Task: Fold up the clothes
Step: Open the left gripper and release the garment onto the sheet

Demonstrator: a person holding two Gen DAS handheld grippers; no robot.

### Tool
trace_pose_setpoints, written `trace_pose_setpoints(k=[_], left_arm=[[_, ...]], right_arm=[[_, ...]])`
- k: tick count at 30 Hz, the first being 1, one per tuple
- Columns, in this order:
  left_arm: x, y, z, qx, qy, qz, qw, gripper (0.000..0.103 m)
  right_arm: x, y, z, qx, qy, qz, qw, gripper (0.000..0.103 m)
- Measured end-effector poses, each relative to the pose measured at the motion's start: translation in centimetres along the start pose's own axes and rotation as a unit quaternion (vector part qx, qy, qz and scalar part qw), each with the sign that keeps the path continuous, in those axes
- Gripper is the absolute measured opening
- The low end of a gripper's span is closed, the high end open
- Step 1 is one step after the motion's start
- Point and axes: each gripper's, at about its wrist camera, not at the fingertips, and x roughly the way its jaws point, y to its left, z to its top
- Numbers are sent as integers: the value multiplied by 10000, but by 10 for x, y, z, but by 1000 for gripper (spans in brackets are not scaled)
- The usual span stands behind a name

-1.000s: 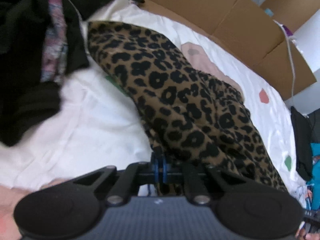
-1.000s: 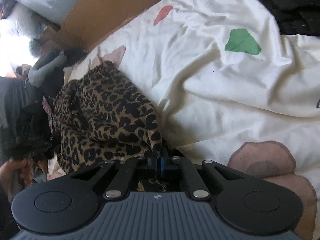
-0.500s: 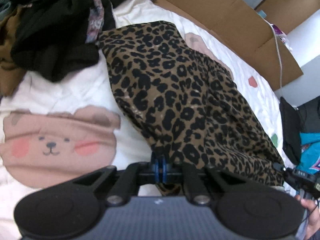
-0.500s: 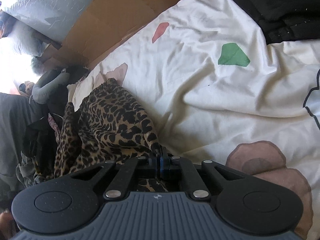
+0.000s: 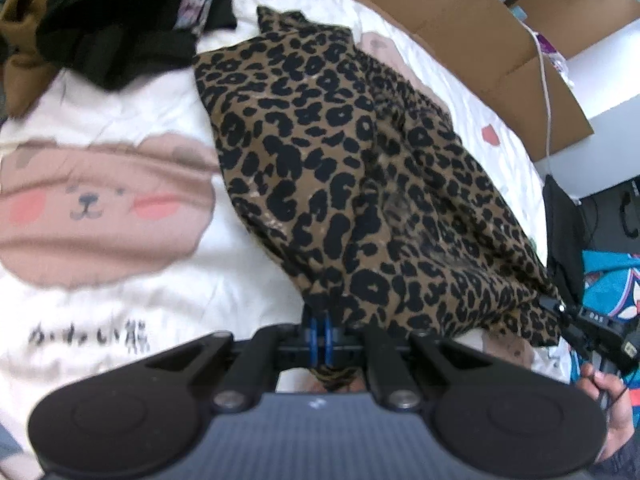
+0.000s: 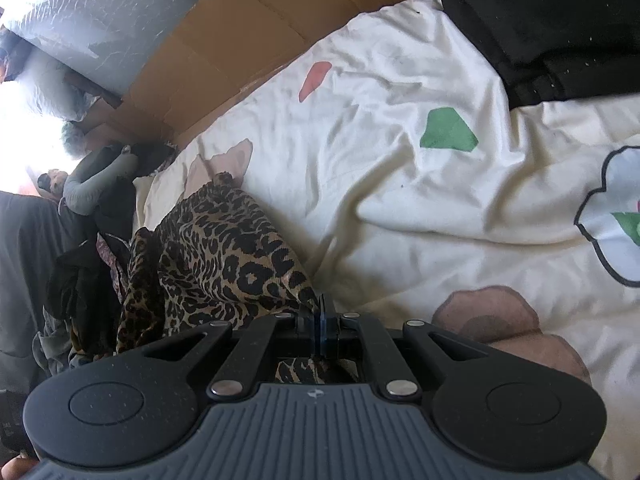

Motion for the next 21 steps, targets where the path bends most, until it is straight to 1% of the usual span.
trace_pose_setpoints(k=[6,9,10,11,12,13,14,15,16,17,19,21], left_arm=[[-3,11,-14,-175,170,-16,9997,4],[-6,13,-10,-127,204,99,9997,6],[-10,18,-5,-184,153,217,9995,6],[-14,21,0,-284,98,321,9990,7],[-18,26,6,-366,41,419,9984,8],[-22,31,12,-376,-24,514,9980,8],[-27,34,20,-324,-94,649,9973,8],[-31,38,28,-278,-164,775,9965,8],[-35,41,36,-251,-237,877,9956,9],[-39,44,45,-224,-310,955,9947,9],[-46,47,61,-107,-435,983,9941,9],[-51,44,74,167,-527,1037,9931,15]], right_arm=[[3,-11,-17,94,219,-113,9997,0],[3,-12,-22,18,382,-114,9992,2],[3,-12,-22,3,414,-134,9991,5],[1,-13,-22,2,412,-172,9990,5],[0,-14,-21,7,394,-182,9991,8],[-2,-14,-19,20,357,-153,9992,17],[-4,-14,-17,27,306,-133,9994,22],[-6,-14,-15,28,239,-124,9996,32],[-7,-13,-13,17,183,-115,9998,36],[-6,-11,-11,-15,161,-106,9998,37],[-1,-7,-8,-86,167,-83,9998,37],[4,-2,-4,-158,172,-61,9997,37]])
